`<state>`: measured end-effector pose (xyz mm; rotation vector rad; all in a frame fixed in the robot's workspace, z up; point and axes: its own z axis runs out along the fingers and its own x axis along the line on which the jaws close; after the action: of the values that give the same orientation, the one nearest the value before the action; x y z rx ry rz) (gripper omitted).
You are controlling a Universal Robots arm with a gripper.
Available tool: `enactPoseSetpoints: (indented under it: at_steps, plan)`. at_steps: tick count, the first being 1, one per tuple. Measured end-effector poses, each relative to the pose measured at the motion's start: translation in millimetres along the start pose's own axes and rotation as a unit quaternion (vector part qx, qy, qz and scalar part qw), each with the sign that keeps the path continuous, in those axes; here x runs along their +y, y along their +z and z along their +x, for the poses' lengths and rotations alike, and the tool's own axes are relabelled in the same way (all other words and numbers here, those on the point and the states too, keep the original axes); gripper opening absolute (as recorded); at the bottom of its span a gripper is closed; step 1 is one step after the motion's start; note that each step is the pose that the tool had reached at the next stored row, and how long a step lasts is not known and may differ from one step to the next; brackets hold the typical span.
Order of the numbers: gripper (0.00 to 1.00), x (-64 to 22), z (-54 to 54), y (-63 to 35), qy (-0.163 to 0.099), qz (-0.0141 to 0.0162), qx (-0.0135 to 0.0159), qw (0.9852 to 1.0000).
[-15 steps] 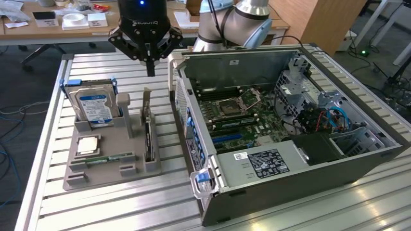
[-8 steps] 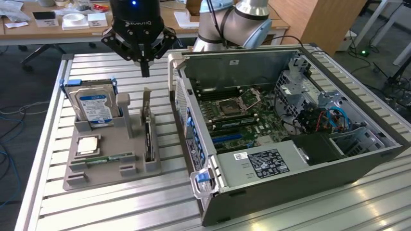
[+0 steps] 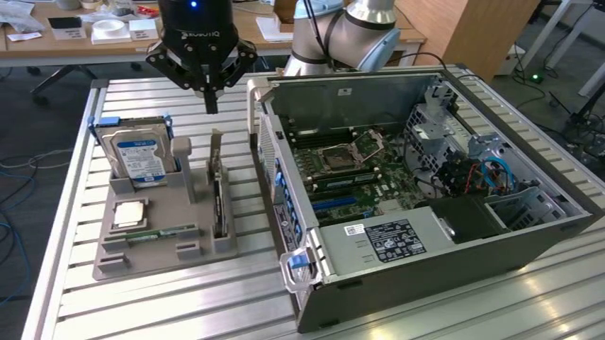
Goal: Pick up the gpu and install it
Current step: 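Reach for the gpu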
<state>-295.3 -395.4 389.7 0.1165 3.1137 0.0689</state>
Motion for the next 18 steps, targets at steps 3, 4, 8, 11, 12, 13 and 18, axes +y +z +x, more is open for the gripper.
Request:
enactPoseSetpoints:
  at_steps: [3, 4, 8, 11, 12, 13, 18]
  plan:
    - [0.11, 0.0, 0.6, 0.0, 0.000, 0.0000, 0.0000, 1.0000]
    - [0.11, -0.1, 1.3, 0.0, 0.000, 0.0000, 0.0000, 1.0000]
    - [0.11, -0.4, 5.1, 0.1, 0.000, 0.0000, 0.0000, 1.0000]
    - [0.11, -0.5, 7.4, 0.2, 0.000, 0.0000, 0.0000, 1.0000]
    - [0.11, -0.6, 7.4, 0.2, 0.000, 0.0000, -0.0001, 1.0000]
    - [0.11, -0.6, 7.5, 0.2, 0.000, 0.0000, 0.0000, 1.0000]
    - [0.11, -5.2, 9.3, -0.1, 0.000, 0.0000, 0.0000, 1.0000]
